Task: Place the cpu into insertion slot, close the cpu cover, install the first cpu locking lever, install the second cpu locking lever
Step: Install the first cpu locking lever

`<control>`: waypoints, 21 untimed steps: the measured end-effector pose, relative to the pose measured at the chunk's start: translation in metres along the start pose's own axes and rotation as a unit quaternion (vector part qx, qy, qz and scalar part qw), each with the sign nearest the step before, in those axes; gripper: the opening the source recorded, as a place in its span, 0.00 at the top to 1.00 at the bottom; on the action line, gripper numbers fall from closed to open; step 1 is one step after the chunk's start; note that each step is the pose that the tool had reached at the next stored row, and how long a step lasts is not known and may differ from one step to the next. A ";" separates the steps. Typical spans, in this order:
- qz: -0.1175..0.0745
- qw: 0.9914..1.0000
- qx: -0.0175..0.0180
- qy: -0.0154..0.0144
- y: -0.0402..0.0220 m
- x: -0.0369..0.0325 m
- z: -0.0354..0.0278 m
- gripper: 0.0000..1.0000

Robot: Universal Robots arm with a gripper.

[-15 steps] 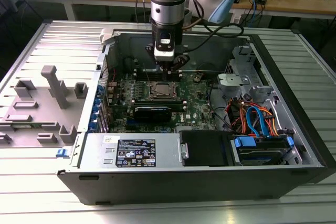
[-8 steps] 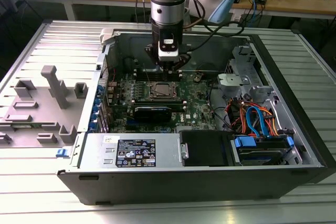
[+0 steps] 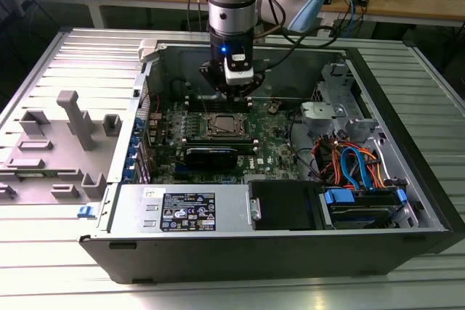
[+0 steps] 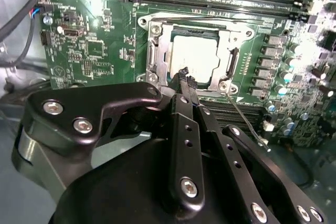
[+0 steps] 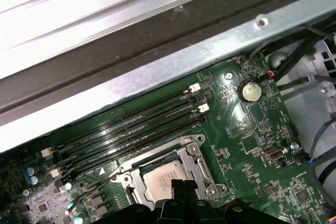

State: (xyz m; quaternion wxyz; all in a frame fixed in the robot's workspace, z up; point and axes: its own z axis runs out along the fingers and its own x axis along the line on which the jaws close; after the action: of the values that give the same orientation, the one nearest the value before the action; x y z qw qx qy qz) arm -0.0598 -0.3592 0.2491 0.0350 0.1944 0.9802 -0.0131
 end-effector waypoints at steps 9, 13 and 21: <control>-0.022 1.000 -0.002 0.000 0.0000 0.0000 0.0000 0.89; -0.022 1.000 -0.002 0.000 0.0000 0.0000 0.0000 0.89; -0.065 0.998 -0.005 -0.001 0.0000 0.0001 0.0000 0.89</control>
State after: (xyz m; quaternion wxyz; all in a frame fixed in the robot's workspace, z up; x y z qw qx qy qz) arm -0.0598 -0.3592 0.2491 0.0358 0.1299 0.9908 -0.0108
